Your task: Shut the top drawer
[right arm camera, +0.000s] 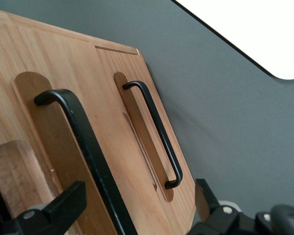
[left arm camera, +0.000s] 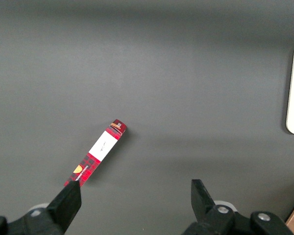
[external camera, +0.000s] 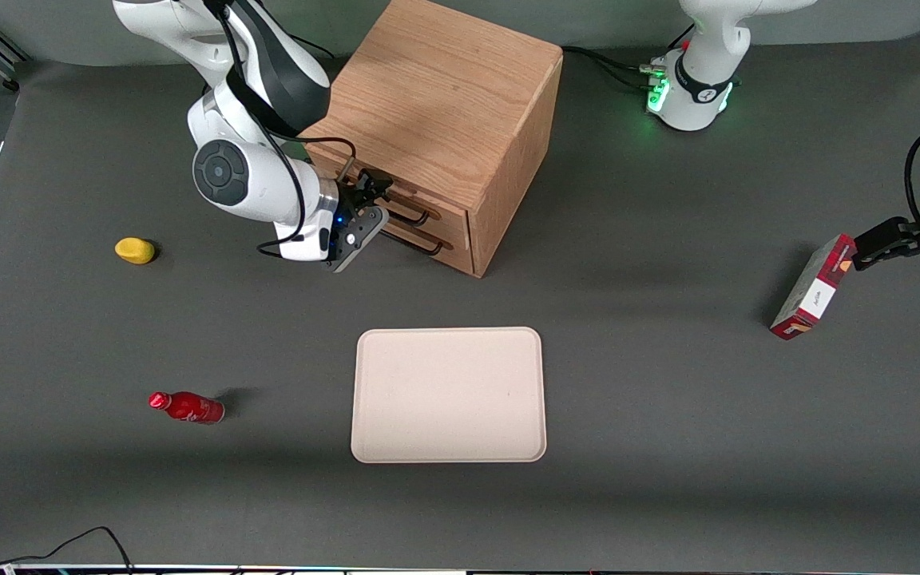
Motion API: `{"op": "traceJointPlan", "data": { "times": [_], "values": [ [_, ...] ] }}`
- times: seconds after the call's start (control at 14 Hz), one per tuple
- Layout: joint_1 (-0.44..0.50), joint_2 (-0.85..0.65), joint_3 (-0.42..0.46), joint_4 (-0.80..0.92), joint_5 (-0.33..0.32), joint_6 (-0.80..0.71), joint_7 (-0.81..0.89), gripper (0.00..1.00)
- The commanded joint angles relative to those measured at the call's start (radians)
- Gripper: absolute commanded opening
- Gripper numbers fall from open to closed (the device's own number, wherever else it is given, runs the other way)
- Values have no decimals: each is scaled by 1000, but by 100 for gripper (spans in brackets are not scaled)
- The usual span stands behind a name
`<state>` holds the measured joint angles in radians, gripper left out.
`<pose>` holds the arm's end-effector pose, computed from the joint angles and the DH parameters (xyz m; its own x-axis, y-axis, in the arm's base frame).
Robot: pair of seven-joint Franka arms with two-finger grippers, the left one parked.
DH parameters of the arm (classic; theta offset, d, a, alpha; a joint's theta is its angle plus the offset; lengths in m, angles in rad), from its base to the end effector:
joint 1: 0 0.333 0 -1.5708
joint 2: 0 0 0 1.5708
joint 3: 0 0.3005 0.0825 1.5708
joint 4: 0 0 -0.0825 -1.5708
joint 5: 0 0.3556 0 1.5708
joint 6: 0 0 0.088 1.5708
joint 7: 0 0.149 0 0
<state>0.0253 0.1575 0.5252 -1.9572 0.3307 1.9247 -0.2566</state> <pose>0.4414 0.3069 0.3595 0.7705 0.6301 -0.0964 0.5524 -0.7356 -0.3921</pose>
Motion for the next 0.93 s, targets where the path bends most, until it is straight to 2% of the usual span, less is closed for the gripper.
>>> {"op": "traceJointPlan", "data": {
  "times": [0.0,0.14,0.29,0.57,0.71,0.86],
  "values": [
    [-15,-23,21,-17,33,-6,7,100],
    [-16,0,12,46,8,-18,8,100],
    [-16,4,9,122,-59,-32,11,100],
    [-22,-16,-4,343,-139,-224,45,100],
    [-21,-61,-4,458,-200,-339,188,100],
    [-22,-136,-5,541,-245,-477,452,100]
  ]
}}
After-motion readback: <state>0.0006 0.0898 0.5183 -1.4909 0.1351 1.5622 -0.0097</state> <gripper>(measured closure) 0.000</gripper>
